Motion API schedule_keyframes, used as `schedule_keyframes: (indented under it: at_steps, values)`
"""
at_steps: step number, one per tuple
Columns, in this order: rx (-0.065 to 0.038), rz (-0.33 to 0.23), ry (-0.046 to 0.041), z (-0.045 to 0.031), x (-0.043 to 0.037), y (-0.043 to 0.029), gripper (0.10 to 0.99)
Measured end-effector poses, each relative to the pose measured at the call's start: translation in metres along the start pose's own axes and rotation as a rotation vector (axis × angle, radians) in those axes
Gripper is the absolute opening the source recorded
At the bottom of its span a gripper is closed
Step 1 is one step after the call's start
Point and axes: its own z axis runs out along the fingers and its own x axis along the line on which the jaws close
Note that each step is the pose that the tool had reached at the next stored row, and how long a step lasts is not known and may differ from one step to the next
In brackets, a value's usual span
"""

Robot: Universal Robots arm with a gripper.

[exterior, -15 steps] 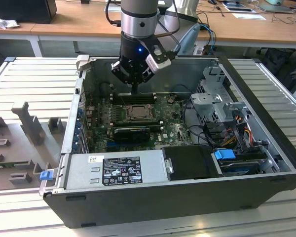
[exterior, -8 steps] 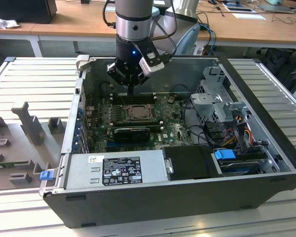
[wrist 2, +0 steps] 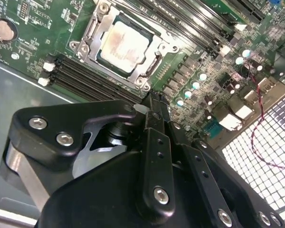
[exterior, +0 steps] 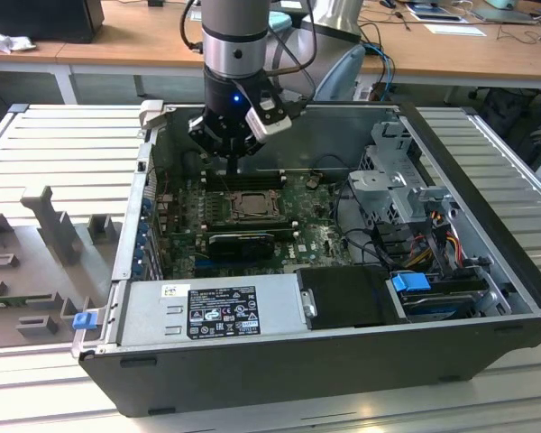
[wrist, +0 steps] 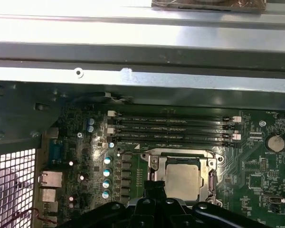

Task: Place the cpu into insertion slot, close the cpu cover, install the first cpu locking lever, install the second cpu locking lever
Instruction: 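Install the first cpu locking lever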

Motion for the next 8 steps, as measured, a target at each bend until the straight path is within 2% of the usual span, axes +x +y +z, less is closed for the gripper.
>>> schedule_keyframes:
  at_steps: [2, 3, 5, 6, 8]
  values:
    - [-0.001, 0.026, -0.0015, 0.0015, 0.0, -0.0001, 0.106]
    - [-0.001, 0.062, -0.0037, 0.0034, 0.0, -0.0002, 0.106]
    - [-0.002, 0.083, -0.0049, 0.0046, 0.0013, -0.0003, 0.106]
    - [-0.008, 0.083, -0.0062, 0.0054, 0.0085, 0.0, 0.106]
    - [-0.009, 0.08, -0.0072, 0.0063, 0.0121, 0.0001, 0.106]
